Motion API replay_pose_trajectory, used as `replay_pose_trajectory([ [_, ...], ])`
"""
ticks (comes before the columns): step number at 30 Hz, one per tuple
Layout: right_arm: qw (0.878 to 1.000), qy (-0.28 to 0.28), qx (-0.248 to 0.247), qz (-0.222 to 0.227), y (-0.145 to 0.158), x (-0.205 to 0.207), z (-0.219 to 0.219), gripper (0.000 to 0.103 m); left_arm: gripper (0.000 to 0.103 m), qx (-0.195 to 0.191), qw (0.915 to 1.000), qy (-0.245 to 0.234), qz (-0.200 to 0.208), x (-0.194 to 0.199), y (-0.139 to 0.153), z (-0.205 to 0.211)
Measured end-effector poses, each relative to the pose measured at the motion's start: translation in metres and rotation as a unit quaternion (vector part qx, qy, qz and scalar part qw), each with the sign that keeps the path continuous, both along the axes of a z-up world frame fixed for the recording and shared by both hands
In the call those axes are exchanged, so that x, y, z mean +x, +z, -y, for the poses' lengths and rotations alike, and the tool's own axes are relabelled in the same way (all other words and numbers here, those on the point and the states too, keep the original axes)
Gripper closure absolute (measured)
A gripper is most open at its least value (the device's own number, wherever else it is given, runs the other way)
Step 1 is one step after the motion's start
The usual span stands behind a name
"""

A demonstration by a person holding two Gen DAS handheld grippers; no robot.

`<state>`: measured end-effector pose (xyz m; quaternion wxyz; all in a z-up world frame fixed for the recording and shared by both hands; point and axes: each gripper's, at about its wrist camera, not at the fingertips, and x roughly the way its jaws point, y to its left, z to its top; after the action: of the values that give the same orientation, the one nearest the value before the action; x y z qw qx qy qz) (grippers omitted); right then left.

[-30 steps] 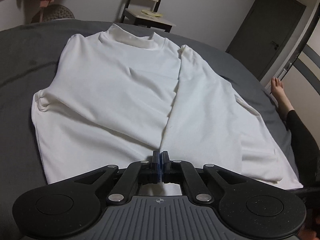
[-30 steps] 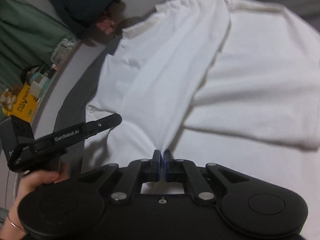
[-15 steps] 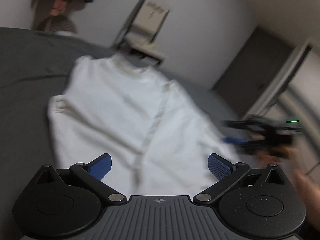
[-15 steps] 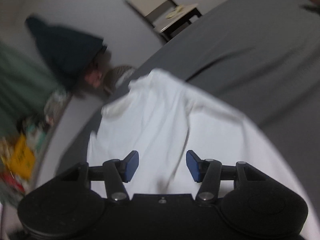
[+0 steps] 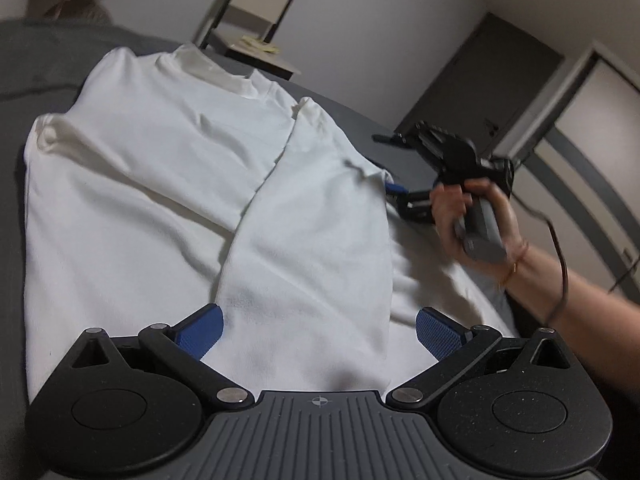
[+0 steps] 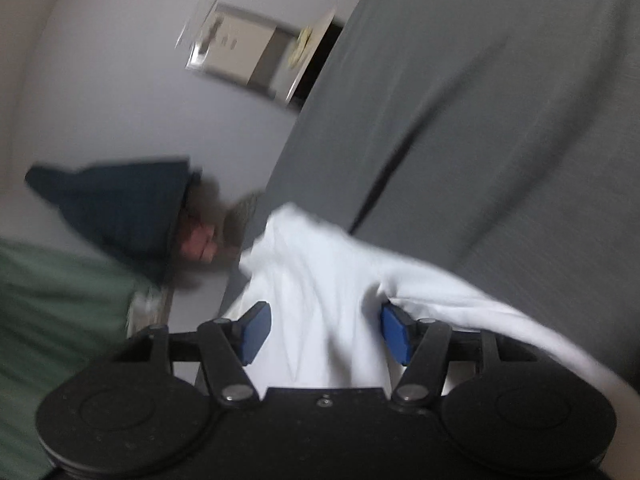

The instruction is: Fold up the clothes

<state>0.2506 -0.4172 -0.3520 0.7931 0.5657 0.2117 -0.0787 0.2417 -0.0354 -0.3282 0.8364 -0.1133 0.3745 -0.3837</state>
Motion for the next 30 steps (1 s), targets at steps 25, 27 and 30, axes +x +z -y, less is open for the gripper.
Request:
replay_pose_trajectory([
  [25,0.716,0.312,-0.538,-0.318,0.117,0.239,-0.134,0.026,0.000,0.064,0.9963,-0.049,0.030,0.002,0.005,0.016],
  [27,0.635,0.343,-0.578,-0.381,0.103,0.276,-0.154,0.026,0.000,0.057,0.9965,-0.055,0.027,0.004,0.005,0.014],
  [30,0.538,0.376,-0.615,-0.436,0.082,0.309,-0.180,0.026,0.000,0.044,0.9967,-0.063,0.024,0.007,0.004,0.010],
])
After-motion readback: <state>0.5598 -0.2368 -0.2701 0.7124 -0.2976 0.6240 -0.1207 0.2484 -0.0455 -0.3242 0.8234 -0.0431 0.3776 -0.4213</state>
